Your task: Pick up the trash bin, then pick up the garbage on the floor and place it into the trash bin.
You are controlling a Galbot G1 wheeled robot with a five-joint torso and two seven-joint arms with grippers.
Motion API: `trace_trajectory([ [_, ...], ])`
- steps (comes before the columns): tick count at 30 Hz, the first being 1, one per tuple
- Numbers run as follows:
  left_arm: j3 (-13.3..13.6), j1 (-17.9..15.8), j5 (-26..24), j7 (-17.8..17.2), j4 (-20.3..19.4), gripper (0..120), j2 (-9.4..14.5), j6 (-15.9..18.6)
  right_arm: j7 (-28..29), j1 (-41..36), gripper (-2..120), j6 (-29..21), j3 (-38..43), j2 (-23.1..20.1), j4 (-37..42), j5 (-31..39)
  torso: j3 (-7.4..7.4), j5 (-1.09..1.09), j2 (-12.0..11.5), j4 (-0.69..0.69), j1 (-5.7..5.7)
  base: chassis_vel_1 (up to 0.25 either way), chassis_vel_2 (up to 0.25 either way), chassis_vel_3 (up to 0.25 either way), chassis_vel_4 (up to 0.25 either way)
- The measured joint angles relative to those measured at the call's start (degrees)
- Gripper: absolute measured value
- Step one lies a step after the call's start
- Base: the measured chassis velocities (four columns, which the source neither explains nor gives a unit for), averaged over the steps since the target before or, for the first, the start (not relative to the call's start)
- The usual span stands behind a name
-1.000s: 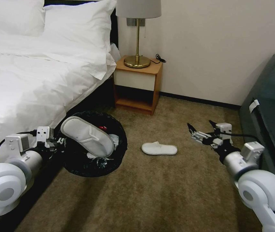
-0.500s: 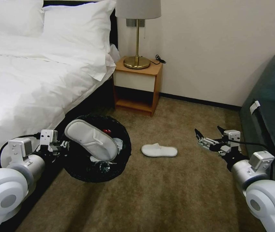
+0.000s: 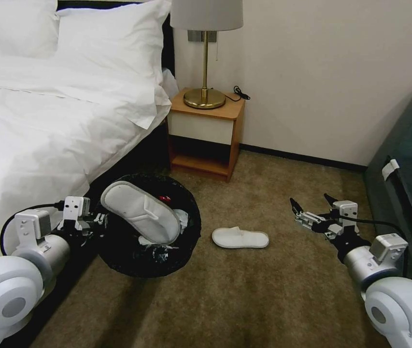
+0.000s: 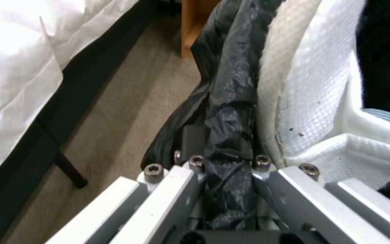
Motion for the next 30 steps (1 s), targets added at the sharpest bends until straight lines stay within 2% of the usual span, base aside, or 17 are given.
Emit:
trace_trajectory([
  [30, -0.15, -0.42, 0.86, 1.23, 1.09, 2, 0.15, 0.01, -0.96, 0.47, 100, 0.48, -2.26, 1.13, -2.19, -2.26, 0.00, -0.02, 0.00, 0.00, 0.00, -0.110, 0.108, 0.105, -0.107],
])
